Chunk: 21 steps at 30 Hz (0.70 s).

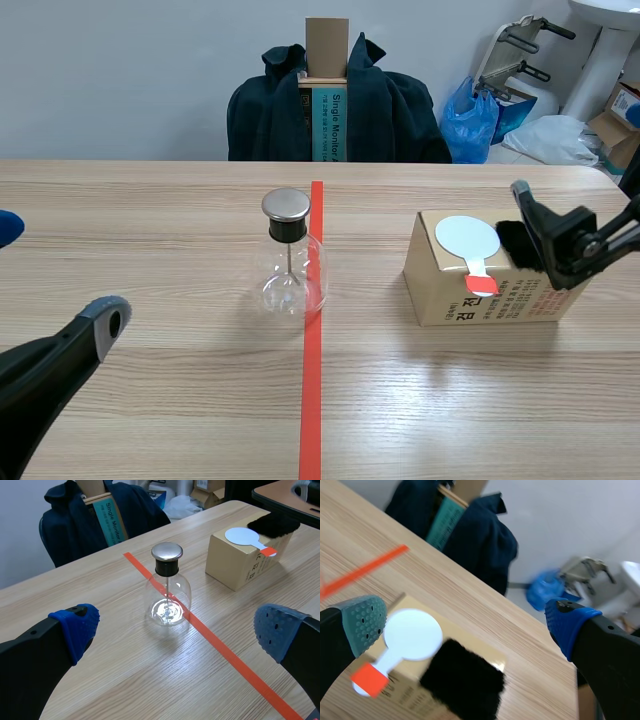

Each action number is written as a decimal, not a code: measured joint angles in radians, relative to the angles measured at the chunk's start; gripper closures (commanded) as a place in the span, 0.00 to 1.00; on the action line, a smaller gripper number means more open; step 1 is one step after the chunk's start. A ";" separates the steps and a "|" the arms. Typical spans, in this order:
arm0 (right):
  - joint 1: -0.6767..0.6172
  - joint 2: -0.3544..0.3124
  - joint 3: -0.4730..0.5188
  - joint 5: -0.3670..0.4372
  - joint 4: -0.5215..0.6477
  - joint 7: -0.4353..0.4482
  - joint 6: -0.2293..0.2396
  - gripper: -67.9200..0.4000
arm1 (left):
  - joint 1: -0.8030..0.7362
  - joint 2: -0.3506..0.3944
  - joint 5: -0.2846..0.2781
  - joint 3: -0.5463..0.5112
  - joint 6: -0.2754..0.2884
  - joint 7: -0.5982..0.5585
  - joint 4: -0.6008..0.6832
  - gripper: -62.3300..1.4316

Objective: Do the electroscope experiment.
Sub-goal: 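Return to the home posture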

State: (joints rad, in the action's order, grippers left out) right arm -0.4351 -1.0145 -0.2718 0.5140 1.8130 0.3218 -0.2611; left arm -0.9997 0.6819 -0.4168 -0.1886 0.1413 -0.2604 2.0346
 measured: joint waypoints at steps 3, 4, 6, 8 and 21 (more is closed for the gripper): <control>0.003 0.045 0.092 0.022 0.000 0.009 0.133 0.00 | 0.000 0.000 0.000 0.000 0.000 0.004 0.000 0.00; 0.002 0.074 0.130 0.022 0.000 0.009 0.164 0.00 | 0.000 0.000 0.000 0.000 0.000 0.005 0.000 0.00; 0.002 0.148 0.214 0.021 -0.002 0.007 0.211 0.00 | 0.000 0.000 0.000 0.000 0.000 0.004 0.000 0.00; 0.002 0.231 0.296 0.016 -0.002 0.006 0.246 0.00 | 0.000 0.000 0.000 0.000 0.000 0.005 0.000 0.00; 0.002 0.510 0.424 -0.200 -0.007 -0.050 0.485 0.00 | 0.000 0.000 0.000 0.000 0.000 0.005 0.000 0.00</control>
State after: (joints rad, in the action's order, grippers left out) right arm -0.4328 -0.5045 0.1520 0.3138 1.8057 0.2722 0.2241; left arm -0.9997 0.6819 -0.4168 -0.1886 0.1413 -0.2550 2.0346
